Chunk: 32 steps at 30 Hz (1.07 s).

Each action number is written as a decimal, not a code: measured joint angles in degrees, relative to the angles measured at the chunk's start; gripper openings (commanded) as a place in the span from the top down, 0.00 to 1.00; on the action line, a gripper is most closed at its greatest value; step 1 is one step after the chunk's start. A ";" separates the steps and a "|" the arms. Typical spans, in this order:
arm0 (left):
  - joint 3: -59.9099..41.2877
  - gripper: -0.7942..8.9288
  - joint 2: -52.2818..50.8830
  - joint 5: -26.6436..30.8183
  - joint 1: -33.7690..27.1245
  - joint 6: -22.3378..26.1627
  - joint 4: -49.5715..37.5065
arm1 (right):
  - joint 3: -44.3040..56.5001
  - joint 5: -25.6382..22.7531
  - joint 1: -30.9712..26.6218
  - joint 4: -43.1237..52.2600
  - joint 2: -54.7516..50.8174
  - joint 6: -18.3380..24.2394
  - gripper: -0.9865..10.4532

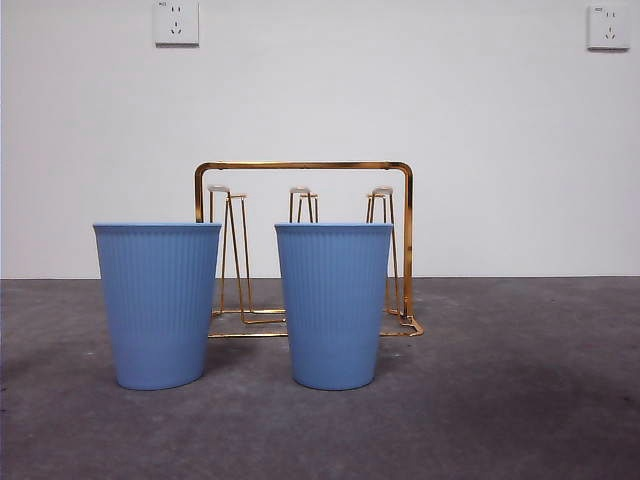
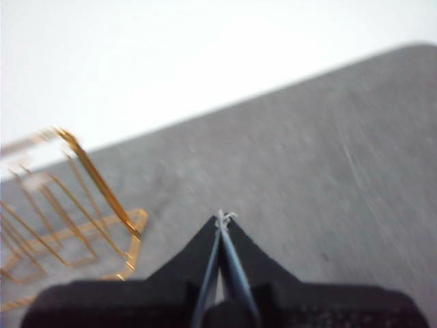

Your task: Pick up cup 1,put cup 1 in the cup rack,pick up cup 2,put cup 2 in the cup rack

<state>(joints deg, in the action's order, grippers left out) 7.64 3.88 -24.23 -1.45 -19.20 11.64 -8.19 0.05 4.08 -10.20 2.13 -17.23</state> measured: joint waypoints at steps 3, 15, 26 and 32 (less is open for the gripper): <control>3.48 0.92 1.60 -0.61 0.00 -0.35 2.32 | -5.05 2.60 0.00 -0.70 3.34 -0.15 0.92; 23.17 0.92 12.15 -9.27 0.00 2.19 16.33 | -30.82 19.87 0.02 -18.99 25.59 4.90 0.92; 44.33 0.92 24.37 -12.26 0.76 12.48 38.93 | -55.49 27.41 0.02 -46.42 43.80 18.93 0.92; 52.61 0.92 29.88 -12.33 2.91 16.41 45.77 | -60.50 28.76 0.72 -53.05 46.71 23.10 0.92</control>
<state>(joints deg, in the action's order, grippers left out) 60.25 33.76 -36.56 1.45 -2.79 57.41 -68.69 28.82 4.80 -63.24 48.84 5.87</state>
